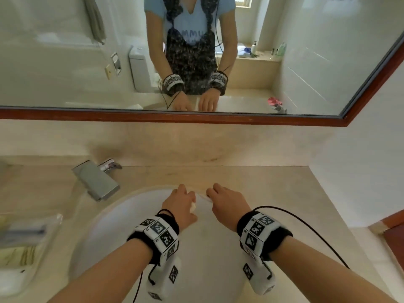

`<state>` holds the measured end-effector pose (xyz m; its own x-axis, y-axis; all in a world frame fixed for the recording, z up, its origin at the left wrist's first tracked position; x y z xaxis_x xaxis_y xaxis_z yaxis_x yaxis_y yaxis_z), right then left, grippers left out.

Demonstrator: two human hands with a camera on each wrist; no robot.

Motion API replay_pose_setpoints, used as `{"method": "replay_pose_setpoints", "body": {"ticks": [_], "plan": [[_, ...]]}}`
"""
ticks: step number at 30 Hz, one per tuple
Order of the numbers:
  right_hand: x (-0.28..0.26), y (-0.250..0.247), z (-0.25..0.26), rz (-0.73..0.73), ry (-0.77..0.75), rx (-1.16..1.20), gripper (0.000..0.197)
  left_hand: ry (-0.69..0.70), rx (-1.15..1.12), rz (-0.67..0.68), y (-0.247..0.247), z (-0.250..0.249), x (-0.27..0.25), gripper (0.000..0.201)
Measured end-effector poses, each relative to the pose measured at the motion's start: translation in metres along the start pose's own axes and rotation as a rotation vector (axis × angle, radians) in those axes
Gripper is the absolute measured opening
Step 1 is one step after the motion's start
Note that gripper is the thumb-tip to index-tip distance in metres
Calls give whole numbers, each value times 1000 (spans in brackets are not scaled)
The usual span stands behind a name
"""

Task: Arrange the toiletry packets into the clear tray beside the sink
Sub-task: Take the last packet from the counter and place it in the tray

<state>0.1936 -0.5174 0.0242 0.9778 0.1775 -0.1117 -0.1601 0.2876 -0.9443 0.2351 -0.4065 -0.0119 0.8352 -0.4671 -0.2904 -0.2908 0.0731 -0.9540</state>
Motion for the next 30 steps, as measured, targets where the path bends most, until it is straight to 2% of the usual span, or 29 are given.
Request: {"method": "replay_pose_setpoints", "body": {"ticks": [5, 8, 10, 16, 22, 26, 30], "plan": [[32, 12, 76, 52, -174, -37, 28, -129, -61, -41, 1, 80, -43, 42], [45, 18, 133, 84, -347, -5, 20, -199, -92, -54, 10, 127, -74, 44], [50, 27, 172, 158, -422, -7, 15, -244, -124, -55, 18, 155, -96, 43], [80, 64, 274, 144, -670, 51, 24, -380, -175, -109, 27, 239, -152, 40], [115, 96, 363, 188, -705, -21, 24, -520, -233, -180, 34, 332, -200, 40], [138, 124, 390, 251, -597, -216, 29, -608, -264, -196, 41, 379, -222, 42], [159, 142, 406, 337, -481, -210, 40, -642, -314, -190, 50, 408, -233, 42]]}}
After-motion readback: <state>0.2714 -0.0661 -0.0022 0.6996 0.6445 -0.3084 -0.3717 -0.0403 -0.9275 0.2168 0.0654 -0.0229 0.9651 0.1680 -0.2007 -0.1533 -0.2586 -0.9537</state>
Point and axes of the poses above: each hand's wrist, its own x-axis towards the middle knuckle, its own y-axis out of the palm, z = x × y, the point moved 5 cm from there along x, towards the middle knuckle, and after that the axes turned 15 degrees about x, right-handed, at the moved point
